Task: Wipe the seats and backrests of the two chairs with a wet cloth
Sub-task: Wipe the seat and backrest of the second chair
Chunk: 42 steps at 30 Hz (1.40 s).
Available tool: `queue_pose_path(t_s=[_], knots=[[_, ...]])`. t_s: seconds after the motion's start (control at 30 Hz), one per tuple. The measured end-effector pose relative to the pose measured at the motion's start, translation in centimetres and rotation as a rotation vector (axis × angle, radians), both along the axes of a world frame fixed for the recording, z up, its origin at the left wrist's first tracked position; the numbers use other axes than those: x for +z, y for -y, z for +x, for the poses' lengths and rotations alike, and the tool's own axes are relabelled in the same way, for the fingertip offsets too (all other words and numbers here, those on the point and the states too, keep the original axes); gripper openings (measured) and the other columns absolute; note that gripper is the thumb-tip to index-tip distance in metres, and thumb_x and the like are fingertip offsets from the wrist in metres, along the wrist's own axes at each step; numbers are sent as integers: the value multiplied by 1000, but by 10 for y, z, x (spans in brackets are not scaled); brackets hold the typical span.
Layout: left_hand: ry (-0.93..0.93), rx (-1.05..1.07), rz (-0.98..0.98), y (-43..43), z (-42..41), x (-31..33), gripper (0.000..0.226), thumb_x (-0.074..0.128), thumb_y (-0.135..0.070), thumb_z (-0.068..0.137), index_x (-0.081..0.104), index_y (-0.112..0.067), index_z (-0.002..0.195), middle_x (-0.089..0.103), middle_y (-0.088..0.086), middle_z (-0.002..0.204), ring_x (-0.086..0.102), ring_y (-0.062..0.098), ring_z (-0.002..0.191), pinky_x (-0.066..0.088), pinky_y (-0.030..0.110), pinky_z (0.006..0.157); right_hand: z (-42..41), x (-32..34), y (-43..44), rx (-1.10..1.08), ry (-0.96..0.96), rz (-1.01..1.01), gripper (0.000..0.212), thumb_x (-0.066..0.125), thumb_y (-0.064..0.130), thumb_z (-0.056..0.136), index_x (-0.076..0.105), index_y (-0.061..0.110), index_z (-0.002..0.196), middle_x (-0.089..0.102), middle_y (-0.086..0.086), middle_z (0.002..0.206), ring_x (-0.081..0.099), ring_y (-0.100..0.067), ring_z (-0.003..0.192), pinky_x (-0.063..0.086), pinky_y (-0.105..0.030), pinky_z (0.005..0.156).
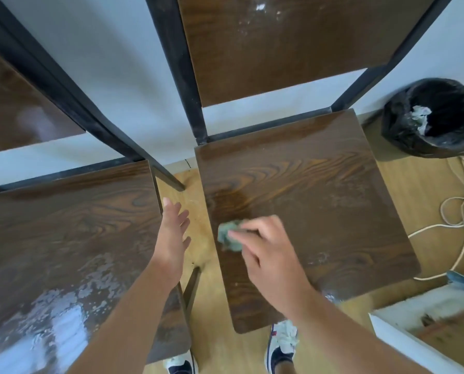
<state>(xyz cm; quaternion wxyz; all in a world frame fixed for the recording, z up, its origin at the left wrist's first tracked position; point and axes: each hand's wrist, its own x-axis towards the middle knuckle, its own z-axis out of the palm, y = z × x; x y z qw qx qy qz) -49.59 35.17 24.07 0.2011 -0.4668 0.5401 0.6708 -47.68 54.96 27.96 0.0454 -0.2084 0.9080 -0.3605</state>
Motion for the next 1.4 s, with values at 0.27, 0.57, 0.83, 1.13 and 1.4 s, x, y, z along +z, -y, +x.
queue_pose_path(t_s=[0.27,0.57,0.83,1.13,1.4], knots=[[77,-60,-86,-36,35,12,24,59,-27,100,68,-22,122,73,5,121,69,24,111,53,51,99,9,-38,0,-7,26,243,32,62,-7,85,72,5,113,59,-8,101,51,-27,95,53,-37,79],[116,-49,-23,-61,104,11,35,52,-23,105,56,-24,140,69,10,132,65,24,121,44,45,113,69,0,-42,-49,48,116,31,58,-3,86,74,9,108,62,-6,102,53,-22,92,48,-26,75],[217,95,34,-76,127,12,69,26,-65,103,55,-18,146,68,13,129,64,28,113,47,46,93,86,-36,-23,82,86,250,19,66,3,86,73,9,102,59,-4,97,49,-23,95,52,-34,73],[190,4,18,-79,106,12,58,21,-65,104,62,-26,116,68,6,120,60,26,114,37,50,108,74,-35,-127,50,16,217,29,50,14,94,68,12,117,61,-6,107,49,-23,94,47,-30,83],[188,87,-40,-84,90,16,50,29,-56,107,59,-20,127,69,1,105,60,28,115,41,52,109,11,-22,-282,-913,97,518,21,57,-1,96,72,0,111,60,-17,105,50,-35,109,46,-41,96]])
